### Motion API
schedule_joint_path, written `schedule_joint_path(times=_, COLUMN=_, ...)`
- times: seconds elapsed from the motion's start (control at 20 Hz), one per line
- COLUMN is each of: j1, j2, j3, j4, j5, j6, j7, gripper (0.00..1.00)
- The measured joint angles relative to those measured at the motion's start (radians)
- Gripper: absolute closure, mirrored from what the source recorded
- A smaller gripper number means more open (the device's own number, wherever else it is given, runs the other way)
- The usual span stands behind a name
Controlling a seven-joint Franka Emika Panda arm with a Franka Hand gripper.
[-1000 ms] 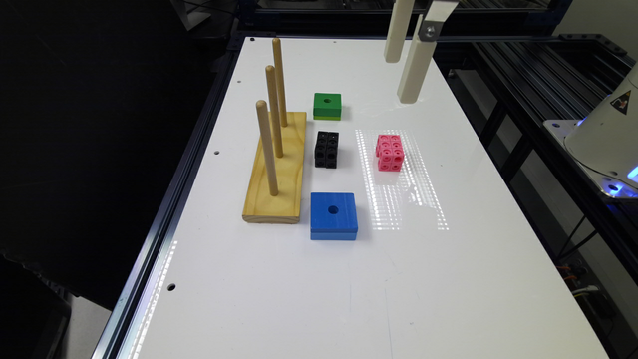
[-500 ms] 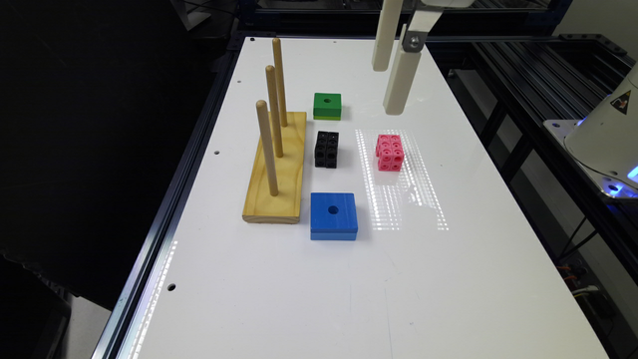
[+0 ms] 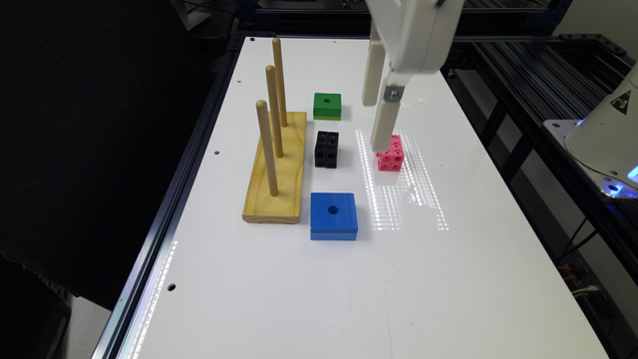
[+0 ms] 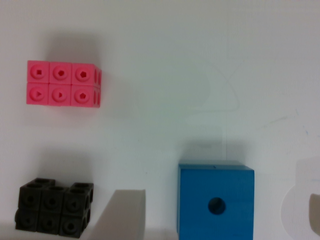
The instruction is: Pick up blue block.
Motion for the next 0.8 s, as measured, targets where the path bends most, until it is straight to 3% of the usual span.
schedule_joint_path(times=0.2, j1=0.0, j2=0.015, j3=0.0, j4=-0.005, j5=0.0, j6=0.007, j7=0.0, gripper=0.0)
schedule_joint_path(times=0.55, j1=0.0, j2=0.103, j3=0.001, j4=0.001, j5=0.0, j6=0.095, j7=0.0, gripper=0.0)
schedule_joint_path(times=0.8, j1=0.0, j2=0.117, j3=0.009, j4=0.027, j5=0.0, j6=0.098, j7=0.004, gripper=0.0)
